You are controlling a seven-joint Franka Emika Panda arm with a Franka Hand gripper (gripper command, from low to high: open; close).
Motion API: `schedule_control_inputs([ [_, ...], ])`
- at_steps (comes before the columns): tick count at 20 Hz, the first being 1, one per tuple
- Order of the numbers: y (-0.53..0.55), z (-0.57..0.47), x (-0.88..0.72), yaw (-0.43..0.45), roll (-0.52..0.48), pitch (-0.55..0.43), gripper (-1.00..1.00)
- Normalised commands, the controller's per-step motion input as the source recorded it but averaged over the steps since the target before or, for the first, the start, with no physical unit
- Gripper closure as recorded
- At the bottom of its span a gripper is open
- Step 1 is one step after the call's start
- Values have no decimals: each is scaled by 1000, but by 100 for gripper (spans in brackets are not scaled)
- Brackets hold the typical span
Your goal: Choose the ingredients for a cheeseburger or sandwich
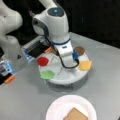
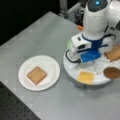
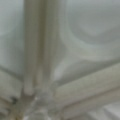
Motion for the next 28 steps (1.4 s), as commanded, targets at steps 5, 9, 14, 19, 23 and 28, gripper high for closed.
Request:
schedule_control_inputs([
  [5, 94, -37, -86, -23, -126, -147, -100],
  [9, 64, -45, -81, 66, -78, -129, -100],
  [14, 67, -42, -80, 60, -86, -133, -100],
  [19, 67, 111, -118, -97, 46, 54, -100],
  [23, 17, 361, -144, -214, 81, 93, -100],
  [28, -15, 338, -64, -287, 139, 110, -100],
])
